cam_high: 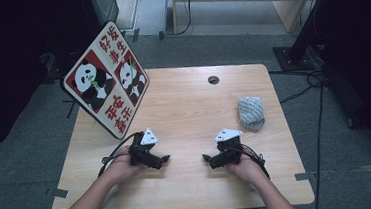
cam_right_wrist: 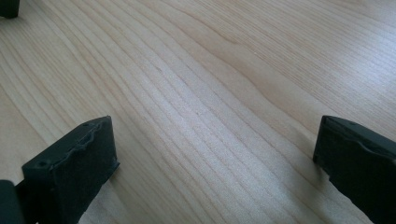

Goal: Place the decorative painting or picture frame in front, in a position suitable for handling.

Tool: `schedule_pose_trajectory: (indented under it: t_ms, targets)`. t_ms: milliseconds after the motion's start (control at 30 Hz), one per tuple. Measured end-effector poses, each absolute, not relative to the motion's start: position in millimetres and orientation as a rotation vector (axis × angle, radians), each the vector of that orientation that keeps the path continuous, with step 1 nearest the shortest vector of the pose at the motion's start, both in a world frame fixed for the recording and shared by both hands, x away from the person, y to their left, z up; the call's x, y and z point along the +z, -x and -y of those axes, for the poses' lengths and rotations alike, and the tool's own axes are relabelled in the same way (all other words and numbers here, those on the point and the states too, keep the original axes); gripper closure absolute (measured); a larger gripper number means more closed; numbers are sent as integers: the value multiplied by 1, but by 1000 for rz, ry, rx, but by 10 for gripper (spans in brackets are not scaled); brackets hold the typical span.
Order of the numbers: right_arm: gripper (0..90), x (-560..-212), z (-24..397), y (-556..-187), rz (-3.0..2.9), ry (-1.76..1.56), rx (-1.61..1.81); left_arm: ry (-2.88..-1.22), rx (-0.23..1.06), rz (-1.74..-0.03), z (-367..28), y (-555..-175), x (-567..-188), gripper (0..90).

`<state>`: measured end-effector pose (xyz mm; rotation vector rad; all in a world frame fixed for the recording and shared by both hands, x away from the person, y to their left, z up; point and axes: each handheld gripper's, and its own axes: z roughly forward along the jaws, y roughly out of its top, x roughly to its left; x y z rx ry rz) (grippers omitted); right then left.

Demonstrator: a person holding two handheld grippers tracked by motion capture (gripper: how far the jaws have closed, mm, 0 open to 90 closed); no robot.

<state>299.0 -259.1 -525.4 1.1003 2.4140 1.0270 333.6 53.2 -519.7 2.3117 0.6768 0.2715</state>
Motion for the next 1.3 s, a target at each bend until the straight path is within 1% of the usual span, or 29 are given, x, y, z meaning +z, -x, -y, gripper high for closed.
schedule_pose_trajectory:
  t_ms: [333,600,1000,1067,1100,1167,1200,1233,1300]
  targets:
    - [0,-525,262,-302,-2418,-1108,1058,-2310,278,-684,-52,-334,-520,16]
    - [0,-525,260,-301,-2426,-1084,1029,-2317,263,-647,-52,-335,-520,17]
    - [0,-525,260,-301,-2423,-1088,1026,-2342,261,-666,-48,-335,-517,20]
    - [0,-525,260,-301,-2423,-1088,1026,-2340,261,-663,-48,-335,-517,41]
    - [0,-525,260,-301,-2423,-1088,1026,-2342,248,-667,-49,-336,-516,41]
    - [0,-525,260,-301,-2422,-1092,1025,-2337,195,-690,-50,-339,-512,68]
    - [0,-525,260,-301,-2422,-1092,1025,-2337,195,-690,-50,-339,-512,79]
    - [0,-525,260,-301,-2421,-1090,1025,-2335,190,-695,-53,-340,-508,128]
    - [0,-525,260,-301,-2421,-1092,1026,-2326,176,-703,-54,-341,-506,140]
